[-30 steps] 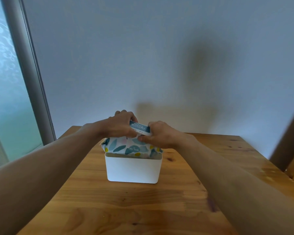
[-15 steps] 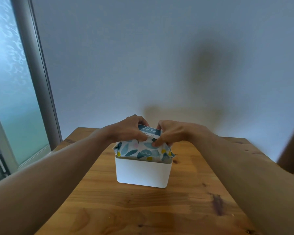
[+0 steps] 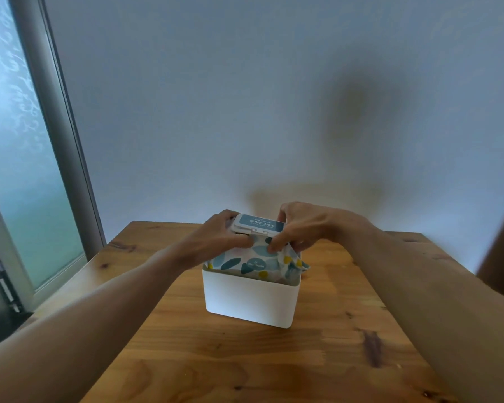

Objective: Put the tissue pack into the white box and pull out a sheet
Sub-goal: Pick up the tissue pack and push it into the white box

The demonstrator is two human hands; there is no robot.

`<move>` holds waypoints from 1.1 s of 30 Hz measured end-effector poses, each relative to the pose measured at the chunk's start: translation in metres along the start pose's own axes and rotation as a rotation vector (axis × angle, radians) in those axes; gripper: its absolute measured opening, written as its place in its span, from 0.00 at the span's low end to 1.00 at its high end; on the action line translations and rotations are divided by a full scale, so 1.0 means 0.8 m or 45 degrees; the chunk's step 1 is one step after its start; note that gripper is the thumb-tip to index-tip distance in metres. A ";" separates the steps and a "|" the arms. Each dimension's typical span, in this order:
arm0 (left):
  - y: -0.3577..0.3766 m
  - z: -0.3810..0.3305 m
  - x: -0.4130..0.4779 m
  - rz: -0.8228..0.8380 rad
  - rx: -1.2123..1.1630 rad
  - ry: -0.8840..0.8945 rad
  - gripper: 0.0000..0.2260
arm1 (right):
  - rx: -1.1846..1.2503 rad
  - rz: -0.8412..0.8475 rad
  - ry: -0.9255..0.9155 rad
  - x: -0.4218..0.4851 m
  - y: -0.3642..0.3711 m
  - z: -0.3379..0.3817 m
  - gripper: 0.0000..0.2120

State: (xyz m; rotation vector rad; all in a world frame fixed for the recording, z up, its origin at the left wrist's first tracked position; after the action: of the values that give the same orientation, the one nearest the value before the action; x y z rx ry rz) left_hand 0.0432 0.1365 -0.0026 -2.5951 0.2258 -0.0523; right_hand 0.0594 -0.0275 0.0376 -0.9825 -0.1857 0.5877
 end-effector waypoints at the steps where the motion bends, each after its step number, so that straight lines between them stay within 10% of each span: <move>1: 0.001 -0.001 -0.001 -0.023 -0.014 0.015 0.22 | 0.015 -0.015 -0.003 -0.002 0.000 -0.001 0.20; 18: 0.014 -0.020 0.004 -0.208 -0.071 0.197 0.20 | 0.145 -0.176 0.061 -0.013 -0.012 -0.022 0.17; 29: 0.016 -0.003 0.003 0.032 -0.251 0.015 0.24 | 0.252 -0.179 0.088 -0.027 -0.007 -0.020 0.14; 33: 0.009 -0.009 0.005 -0.217 -0.285 0.049 0.22 | 0.204 -0.255 0.112 -0.031 -0.021 0.002 0.14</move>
State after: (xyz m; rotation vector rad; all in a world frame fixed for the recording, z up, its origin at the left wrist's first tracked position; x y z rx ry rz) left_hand 0.0455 0.1263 -0.0003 -2.8332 0.0235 -0.1455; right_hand 0.0445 -0.0465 0.0551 -0.8209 -0.1543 0.3690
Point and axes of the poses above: each hand's wrist, its own x-axis towards the middle knuckle, its own y-axis out of the palm, z = x × y, the point moved 5 cm from there along x, towards the middle knuckle, and after that the axes turned 9 degrees about -y, right-handed, at the moved point
